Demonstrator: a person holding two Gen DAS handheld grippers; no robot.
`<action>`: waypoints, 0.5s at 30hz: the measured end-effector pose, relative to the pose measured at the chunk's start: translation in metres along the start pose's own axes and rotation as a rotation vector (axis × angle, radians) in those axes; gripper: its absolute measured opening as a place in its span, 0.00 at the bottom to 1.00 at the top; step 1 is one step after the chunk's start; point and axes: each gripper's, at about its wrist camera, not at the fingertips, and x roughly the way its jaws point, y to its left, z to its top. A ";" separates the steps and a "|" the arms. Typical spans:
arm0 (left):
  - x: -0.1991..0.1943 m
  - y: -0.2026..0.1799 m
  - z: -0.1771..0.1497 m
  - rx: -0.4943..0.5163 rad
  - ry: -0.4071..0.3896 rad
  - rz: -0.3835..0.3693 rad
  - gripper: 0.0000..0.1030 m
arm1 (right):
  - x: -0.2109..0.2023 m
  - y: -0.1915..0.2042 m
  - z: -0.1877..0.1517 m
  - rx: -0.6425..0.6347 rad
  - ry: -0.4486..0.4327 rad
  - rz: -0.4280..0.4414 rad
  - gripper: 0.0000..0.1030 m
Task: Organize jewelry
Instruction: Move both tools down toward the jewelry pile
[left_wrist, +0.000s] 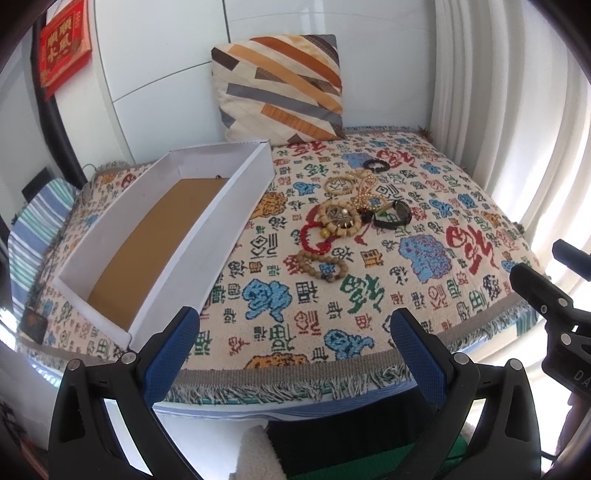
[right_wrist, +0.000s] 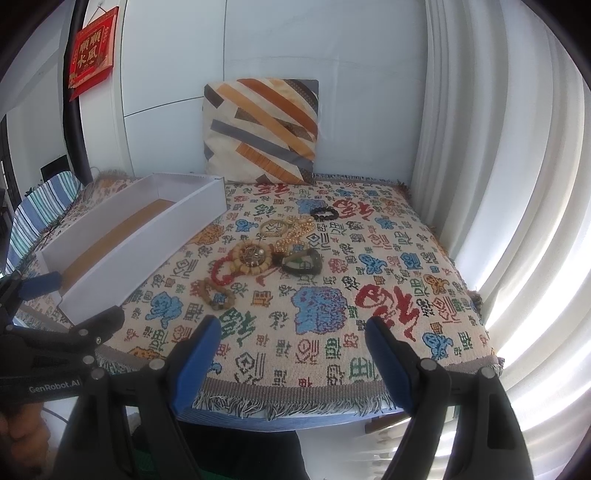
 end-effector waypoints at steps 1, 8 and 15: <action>0.003 0.002 0.001 -0.004 0.011 -0.001 1.00 | 0.001 0.000 0.001 -0.001 0.001 -0.001 0.79; 0.018 0.030 0.013 0.002 0.017 -0.017 1.00 | 0.013 -0.008 0.009 -0.017 0.018 -0.013 0.79; 0.053 0.036 0.017 -0.011 0.129 -0.083 1.00 | 0.042 -0.021 0.015 0.007 0.078 -0.017 0.79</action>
